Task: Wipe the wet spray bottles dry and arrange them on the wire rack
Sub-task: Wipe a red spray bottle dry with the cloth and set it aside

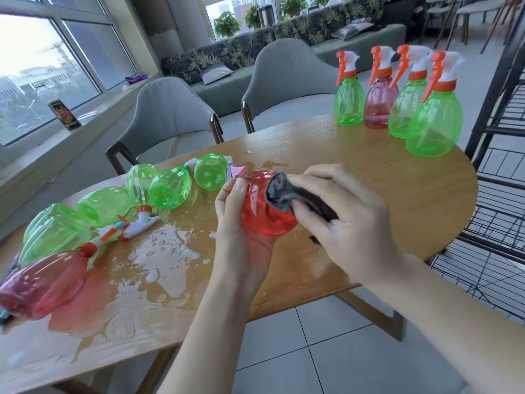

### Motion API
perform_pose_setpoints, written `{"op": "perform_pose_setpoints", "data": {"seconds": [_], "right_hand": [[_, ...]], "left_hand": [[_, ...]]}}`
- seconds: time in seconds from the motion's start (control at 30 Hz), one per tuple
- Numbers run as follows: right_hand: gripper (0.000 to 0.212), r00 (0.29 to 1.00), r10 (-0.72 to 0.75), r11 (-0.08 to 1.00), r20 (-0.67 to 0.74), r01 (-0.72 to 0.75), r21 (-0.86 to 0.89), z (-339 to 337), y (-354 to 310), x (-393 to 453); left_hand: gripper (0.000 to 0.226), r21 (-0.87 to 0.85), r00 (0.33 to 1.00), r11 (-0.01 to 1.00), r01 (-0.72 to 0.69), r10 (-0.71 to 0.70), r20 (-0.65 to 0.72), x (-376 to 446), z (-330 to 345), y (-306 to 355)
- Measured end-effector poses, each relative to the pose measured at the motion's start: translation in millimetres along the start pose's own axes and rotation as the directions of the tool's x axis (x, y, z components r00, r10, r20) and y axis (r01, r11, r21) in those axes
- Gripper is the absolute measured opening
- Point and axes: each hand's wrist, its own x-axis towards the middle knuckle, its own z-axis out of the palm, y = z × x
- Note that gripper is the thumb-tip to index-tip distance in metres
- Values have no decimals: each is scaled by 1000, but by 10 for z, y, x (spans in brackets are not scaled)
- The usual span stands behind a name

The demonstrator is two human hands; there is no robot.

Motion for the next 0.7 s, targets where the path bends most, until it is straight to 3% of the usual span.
{"op": "perform_pose_setpoints", "data": {"seconds": [0.07,0.13,0.27,0.4,0.47,0.57,0.7], "right_hand": [[19,998,55,998,-5,-55,-30,-37,27,-2],[19,996,85,994,0,-84,-66,-63,30,-37],[22,980,165,986,112,-163,-33,-72,-17,-183],[21,975,125,989,185,-137,57,-33,-117,-244],[19,980,80,992,182,-96,80,-22,-138,-238],[18,990,35,997,140,-44,62,-22,-124,-194],[18,994,98,995,46,-99,33,-66,-5,-90]], "left_hand": [[108,19,997,1000,-18,19,-73,14,19,25],[110,75,997,997,-36,41,-63,-10,44,54],[119,60,987,995,-76,84,-134,-25,83,86],[117,53,984,998,-36,44,-171,-31,61,55],[108,25,982,999,-41,45,-182,-49,50,38],[66,33,985,999,-26,32,-172,-13,26,-17],[60,89,988,996,-30,42,-147,-50,106,-35]]}}
